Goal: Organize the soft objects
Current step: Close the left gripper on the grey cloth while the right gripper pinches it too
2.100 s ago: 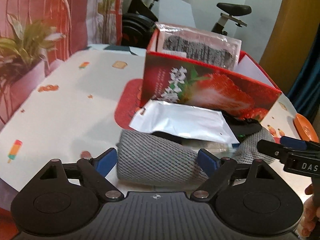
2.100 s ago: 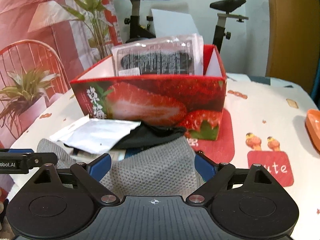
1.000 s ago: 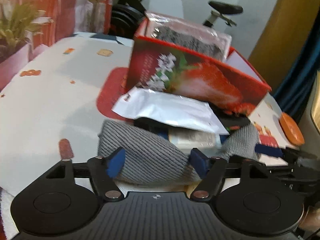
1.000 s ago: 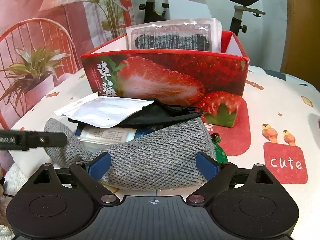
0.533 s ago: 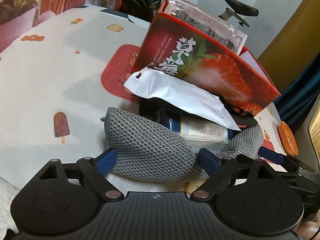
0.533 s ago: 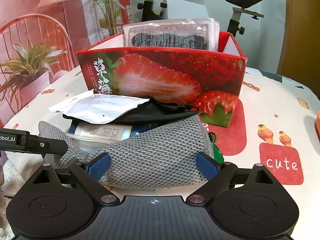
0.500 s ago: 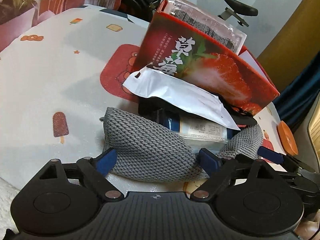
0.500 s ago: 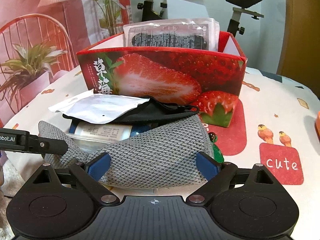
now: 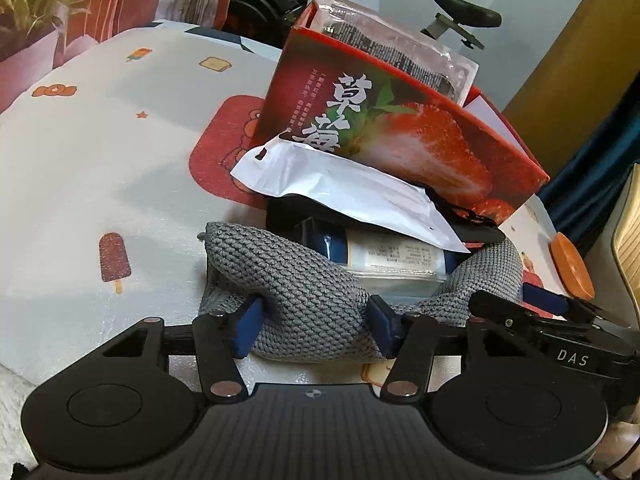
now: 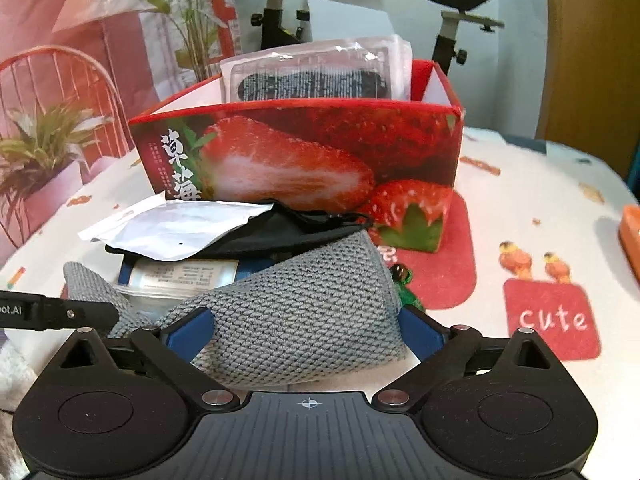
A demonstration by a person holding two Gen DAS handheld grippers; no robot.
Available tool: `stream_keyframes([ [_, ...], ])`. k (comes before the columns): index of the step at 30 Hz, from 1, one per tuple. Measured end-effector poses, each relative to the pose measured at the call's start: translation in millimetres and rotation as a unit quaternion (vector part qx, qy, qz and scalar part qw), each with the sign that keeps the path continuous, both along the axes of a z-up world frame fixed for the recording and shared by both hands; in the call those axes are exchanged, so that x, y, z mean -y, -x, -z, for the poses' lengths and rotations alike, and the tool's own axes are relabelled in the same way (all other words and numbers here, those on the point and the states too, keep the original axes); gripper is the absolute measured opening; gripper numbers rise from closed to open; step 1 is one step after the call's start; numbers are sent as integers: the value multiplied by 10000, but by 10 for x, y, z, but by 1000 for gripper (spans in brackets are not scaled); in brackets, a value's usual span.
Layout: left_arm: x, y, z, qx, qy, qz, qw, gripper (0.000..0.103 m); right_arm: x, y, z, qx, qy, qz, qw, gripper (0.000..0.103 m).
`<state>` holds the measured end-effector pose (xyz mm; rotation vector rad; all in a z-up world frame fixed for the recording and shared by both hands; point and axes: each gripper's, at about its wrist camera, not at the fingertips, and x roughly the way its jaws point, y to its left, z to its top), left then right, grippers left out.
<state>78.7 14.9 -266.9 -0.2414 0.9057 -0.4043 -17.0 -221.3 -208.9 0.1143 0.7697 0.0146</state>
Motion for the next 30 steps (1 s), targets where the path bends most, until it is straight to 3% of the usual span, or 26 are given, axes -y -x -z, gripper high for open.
stream_keyframes([
  [14, -30, 4, 5, -42, 15, -89, 10000, 46, -229, 68, -127, 140, 233, -599, 9978, 55],
  [19, -32, 2, 9, -43, 22, -87, 10000, 46, -227, 56, -103, 111, 225, -563, 9981, 56],
  [26, -36, -8, 16, -68, 33, -101, 9999, 46, -122, 54, -114, 219, 333, -154, 9991, 80],
  [30, -33, -11, 22, -78, 13, -104, 9999, 46, -35, 37, -70, 109, 80, -88, 9999, 77],
])
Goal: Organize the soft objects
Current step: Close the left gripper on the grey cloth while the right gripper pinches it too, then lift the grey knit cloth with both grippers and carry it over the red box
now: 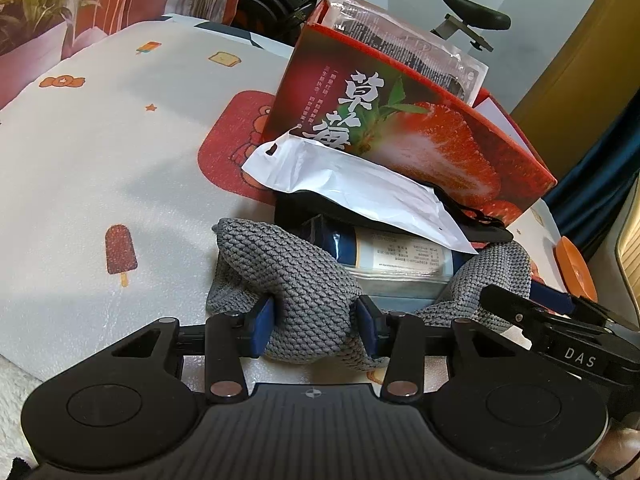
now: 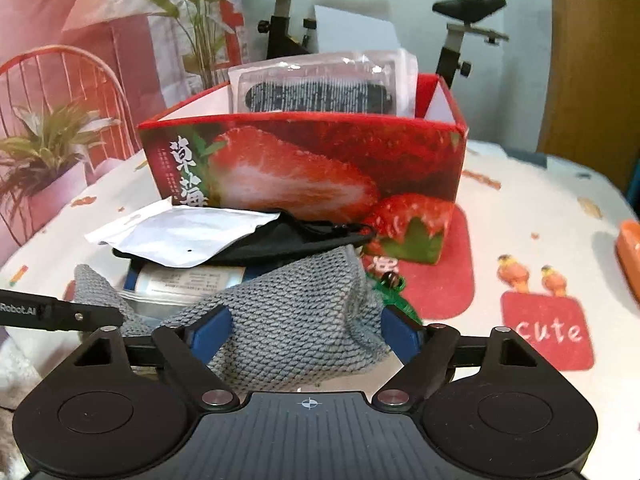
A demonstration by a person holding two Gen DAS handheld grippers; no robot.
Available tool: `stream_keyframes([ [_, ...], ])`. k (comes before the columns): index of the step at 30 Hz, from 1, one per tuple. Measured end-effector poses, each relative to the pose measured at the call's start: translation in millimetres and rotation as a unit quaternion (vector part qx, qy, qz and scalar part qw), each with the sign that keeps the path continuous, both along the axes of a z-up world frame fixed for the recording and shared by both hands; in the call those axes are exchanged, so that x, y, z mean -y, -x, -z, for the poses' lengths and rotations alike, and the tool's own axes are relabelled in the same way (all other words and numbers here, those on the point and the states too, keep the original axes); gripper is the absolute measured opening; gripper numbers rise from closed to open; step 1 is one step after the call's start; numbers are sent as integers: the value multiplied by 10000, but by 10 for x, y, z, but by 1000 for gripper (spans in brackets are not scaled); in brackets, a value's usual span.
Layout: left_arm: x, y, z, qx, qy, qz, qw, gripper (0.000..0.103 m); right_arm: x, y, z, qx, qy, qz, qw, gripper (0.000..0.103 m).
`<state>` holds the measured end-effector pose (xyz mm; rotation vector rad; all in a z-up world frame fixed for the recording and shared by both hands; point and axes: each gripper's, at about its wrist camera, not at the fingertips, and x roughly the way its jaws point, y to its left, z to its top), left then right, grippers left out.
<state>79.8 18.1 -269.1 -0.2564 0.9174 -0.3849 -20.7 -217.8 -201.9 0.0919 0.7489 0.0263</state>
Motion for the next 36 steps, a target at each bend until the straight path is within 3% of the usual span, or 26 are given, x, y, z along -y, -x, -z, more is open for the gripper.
stream_keyframes([
  [10, 6, 14, -35, 26, -108, 74, 9999, 37, -169, 22, -52, -19, -118, -514, 9986, 36],
  [12, -5, 24, -47, 42, -97, 81, 9999, 37, -175, 30, -71, -7, -157, -537, 9984, 22],
  [16, -16, 50, -105, 118, -79, 82, 9999, 32, -180, 64, -161, 137, -168, -563, 9982, 13],
  [23, -93, 129, -382, 562, -73, 36, 9984, 27, -172, 170, -426, 685, -125, -542, 9961, 9],
  [36, -127, 207, -766, 1136, -65, 9, 9935, 27, -75, 186, -773, 1228, -192, -494, 9910, 9],
])
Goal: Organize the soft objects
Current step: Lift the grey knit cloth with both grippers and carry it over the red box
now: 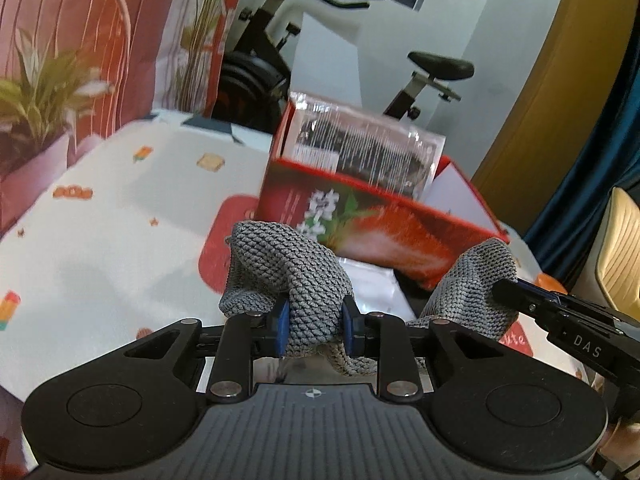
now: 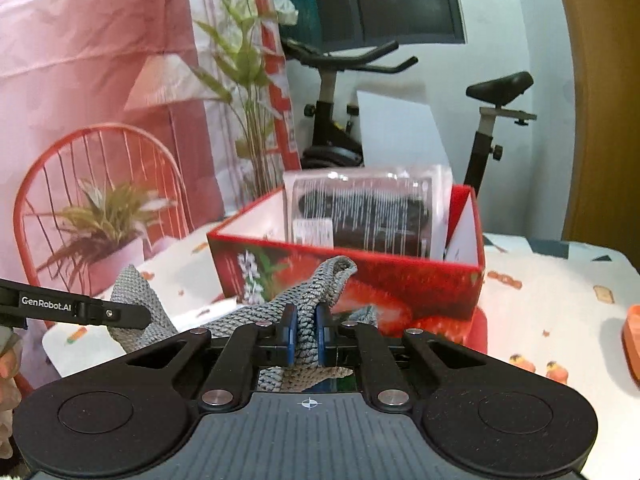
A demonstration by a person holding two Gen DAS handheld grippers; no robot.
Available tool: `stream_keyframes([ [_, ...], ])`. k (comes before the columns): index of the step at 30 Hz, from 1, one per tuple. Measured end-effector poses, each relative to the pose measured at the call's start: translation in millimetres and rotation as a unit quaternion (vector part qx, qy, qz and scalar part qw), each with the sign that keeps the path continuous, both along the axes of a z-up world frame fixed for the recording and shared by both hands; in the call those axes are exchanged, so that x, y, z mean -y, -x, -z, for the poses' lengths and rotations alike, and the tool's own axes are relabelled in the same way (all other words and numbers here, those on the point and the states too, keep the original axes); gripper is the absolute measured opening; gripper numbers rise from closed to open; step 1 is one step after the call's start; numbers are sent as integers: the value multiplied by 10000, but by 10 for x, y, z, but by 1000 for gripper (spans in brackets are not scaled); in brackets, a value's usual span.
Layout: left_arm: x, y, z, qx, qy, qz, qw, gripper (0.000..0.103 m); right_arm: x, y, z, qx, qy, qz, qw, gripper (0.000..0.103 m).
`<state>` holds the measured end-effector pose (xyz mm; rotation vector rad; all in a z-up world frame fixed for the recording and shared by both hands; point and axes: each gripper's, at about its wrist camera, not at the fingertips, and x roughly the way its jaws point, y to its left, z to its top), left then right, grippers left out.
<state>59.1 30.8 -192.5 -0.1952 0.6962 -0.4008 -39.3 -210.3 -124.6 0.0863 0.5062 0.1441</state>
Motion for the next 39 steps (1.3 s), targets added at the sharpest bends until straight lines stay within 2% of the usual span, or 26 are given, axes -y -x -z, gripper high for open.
stream_keyframes([
  [6, 15, -84, -230, 287, 53, 38, 9996, 27, 89, -147, -200, 156, -64, -32, 9999, 9],
  [11, 112, -274, -482, 697, -30, 93, 9975, 27, 173, -382, -368, 289, -16, -47, 9996, 9],
  [16, 276, -516, -624, 1035, -98, 102, 9945, 27, 277, -677, -498, 396, 54, -10, 9992, 9],
  [22, 470, -876, -694, 1188, -259, 195, 9924, 27, 418, -1055, -509, 373, 168, 94, 9991, 9],
  [26, 609, -1154, -656, 1098, -389, 316, 9927, 27, 518, -1293, -416, 227, 279, 158, 9992, 9],
  [32, 753, -1504, -510, 757, -544, 438, 9947, 27, 640, -1582, -279, -28, 313, 258, 9992, 9],
  [39, 871, -1693, -309, 307, -734, 705, 9943, 27, 731, -1739, -109, -369, 341, 257, 9984, 9],
])
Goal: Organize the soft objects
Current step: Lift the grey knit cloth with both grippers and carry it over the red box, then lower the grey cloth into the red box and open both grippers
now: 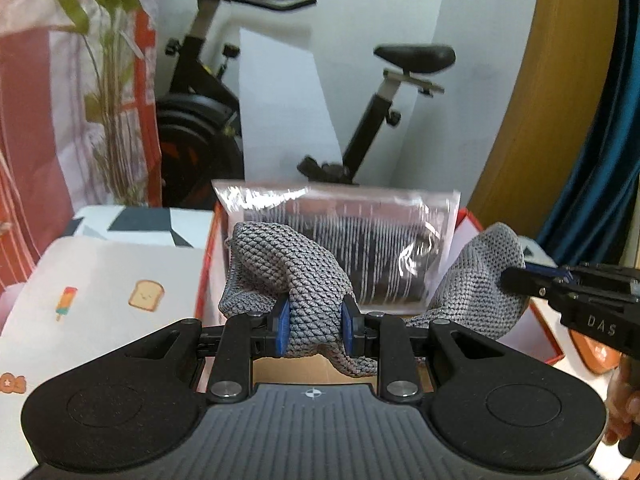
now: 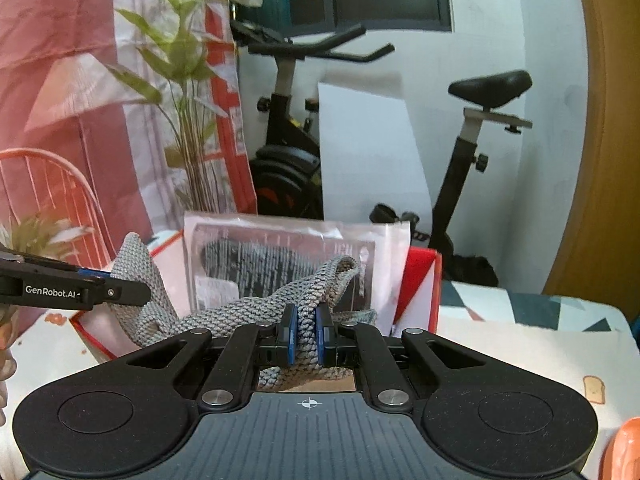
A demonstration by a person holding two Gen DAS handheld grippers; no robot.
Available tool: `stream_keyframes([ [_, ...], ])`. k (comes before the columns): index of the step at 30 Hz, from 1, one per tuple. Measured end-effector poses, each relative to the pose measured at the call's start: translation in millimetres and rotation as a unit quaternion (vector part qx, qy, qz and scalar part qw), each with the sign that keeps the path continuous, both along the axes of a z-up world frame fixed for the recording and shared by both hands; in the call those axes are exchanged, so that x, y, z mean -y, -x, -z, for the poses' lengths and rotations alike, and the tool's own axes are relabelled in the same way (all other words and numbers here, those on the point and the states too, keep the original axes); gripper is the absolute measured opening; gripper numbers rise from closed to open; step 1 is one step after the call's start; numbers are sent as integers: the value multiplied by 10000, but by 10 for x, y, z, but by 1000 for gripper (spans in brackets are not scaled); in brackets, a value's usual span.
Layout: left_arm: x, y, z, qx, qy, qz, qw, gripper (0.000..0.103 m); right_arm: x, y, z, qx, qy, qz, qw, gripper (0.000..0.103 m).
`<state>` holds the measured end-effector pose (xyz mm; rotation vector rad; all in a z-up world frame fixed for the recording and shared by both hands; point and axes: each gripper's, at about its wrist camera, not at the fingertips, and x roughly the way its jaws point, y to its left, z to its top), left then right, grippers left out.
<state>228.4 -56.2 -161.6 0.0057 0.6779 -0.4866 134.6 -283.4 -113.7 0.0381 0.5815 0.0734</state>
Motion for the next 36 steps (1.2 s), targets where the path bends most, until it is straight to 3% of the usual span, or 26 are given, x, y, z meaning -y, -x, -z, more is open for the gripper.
stream_keyframes([
  [6, 38, -148, 110, -319, -167, 115, 9993, 31, 16, -81, 102, -251, 36, -20, 9997, 9],
  [13, 13, -247, 106, -372, -322, 135, 9987, 36, 13, -165, 171, -549, 66, -95, 9984, 9],
  [19, 8, -278, 81, -296, -370, 64, 9989, 47, 2, -233, 232, -747, 92, -66, 9971, 9],
  [36, -23, -236, 43, -91, -458, -86, 9989, 47, -52, -386, 400, -1338, -126, 82, 9909, 9],
])
